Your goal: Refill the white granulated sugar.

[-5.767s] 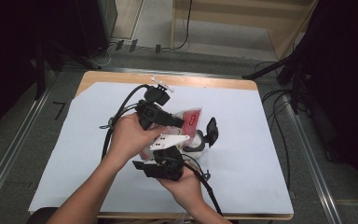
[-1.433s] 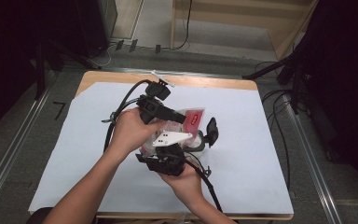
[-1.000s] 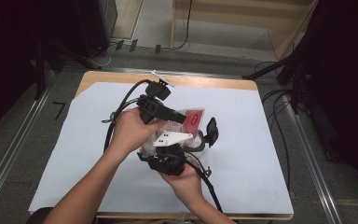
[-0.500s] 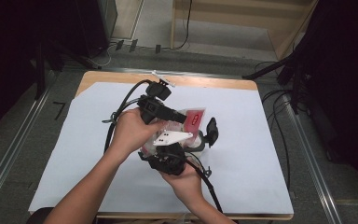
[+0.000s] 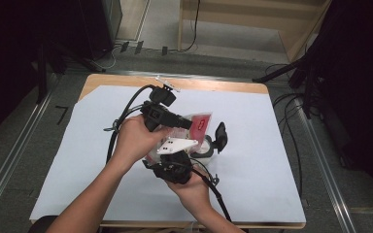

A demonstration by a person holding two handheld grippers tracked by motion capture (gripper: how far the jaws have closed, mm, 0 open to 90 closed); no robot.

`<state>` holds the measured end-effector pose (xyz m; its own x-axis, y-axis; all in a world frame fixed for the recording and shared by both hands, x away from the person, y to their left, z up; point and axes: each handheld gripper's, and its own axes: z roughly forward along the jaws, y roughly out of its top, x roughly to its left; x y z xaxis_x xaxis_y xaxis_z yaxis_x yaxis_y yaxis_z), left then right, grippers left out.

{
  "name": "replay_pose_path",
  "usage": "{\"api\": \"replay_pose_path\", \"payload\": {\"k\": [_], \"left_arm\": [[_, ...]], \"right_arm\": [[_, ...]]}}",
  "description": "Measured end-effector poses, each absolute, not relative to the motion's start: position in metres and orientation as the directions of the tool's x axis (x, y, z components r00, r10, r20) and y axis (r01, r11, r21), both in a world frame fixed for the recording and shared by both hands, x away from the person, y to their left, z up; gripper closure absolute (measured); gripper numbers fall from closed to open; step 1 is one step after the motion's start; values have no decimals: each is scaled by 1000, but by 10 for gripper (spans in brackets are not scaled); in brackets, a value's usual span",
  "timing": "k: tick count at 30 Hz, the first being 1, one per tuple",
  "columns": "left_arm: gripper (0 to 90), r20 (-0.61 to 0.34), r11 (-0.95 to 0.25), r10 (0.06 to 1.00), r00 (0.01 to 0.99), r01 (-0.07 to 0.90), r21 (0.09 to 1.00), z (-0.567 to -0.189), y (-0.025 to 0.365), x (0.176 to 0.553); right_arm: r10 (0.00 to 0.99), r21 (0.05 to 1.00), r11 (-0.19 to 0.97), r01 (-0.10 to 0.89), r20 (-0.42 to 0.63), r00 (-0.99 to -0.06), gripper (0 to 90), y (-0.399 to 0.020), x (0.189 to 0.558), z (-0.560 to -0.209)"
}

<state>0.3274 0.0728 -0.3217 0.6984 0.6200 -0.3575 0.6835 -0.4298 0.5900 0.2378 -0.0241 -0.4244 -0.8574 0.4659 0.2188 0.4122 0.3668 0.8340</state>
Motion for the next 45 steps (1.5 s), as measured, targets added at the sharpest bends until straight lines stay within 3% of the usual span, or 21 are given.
{"api": "replay_pose_path", "payload": {"k": [15,45], "left_arm": [[765,-391,-429,610,689,702,568,-322,69,336],[767,-362,-451,615,701,689,568,-314,65,333]], "right_arm": [[461,837,363,409,220,-860,833,-26,241,-423],[458,830,356,430,246,-854,829,-26,242,-417]]}}
